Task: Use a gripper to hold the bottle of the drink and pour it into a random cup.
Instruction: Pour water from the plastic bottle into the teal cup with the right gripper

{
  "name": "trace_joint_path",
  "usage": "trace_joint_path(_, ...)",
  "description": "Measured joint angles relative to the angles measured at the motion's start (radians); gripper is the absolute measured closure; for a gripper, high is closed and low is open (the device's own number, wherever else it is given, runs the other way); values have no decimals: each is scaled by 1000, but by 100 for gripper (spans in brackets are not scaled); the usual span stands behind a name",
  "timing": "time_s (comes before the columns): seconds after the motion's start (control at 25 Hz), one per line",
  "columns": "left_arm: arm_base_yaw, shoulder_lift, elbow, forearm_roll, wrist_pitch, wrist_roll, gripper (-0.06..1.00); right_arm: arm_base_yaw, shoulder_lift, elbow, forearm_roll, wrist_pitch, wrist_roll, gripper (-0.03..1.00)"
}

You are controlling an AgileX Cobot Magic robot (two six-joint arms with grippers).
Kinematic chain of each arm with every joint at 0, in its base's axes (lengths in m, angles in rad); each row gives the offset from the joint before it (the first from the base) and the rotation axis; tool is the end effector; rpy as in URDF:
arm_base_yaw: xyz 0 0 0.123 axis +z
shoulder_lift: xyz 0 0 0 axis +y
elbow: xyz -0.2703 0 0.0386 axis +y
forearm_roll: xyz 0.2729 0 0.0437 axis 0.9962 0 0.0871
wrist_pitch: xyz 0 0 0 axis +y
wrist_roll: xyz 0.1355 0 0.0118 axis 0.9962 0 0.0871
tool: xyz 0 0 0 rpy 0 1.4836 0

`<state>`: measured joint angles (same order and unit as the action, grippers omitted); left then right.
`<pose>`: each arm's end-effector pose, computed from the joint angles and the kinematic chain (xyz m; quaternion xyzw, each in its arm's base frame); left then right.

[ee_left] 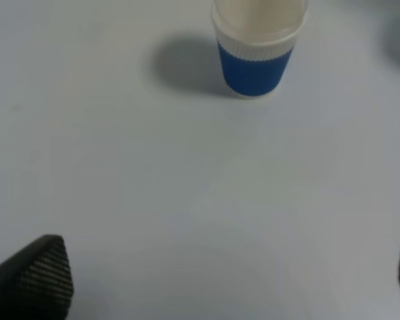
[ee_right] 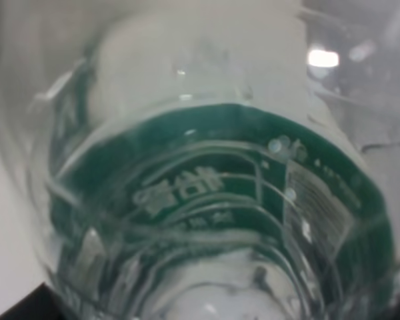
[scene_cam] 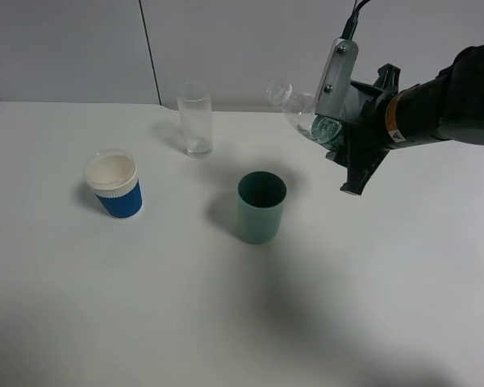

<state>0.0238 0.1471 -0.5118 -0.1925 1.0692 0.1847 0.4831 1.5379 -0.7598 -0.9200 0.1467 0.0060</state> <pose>0.0881 -0.0207 0.2622 0.0687 0.8817 -0.0480 0.4643 0.3180 0.1489 0.1390 -0.5734 0.7214 -0.1338 0.3644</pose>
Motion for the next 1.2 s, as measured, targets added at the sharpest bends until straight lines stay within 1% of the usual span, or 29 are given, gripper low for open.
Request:
trace_joint_path(0.24, 0, 0, 0, 0, 0, 0, -5, 39, 0, 0, -74, 35, 60, 43)
trace_joint_path(0.32, 0, 0, 0, 0, 0, 0, -5, 45, 0, 0, -89, 37, 68, 43)
trace_joint_path(0.64, 0, 0, 0, 0, 0, 0, -5, 54, 0, 0, -154, 106, 77, 43)
trace_joint_path(1.2, 0, 0, 0, 0, 0, 0, -5, 62, -1, 0, -223, 116, 77, 43)
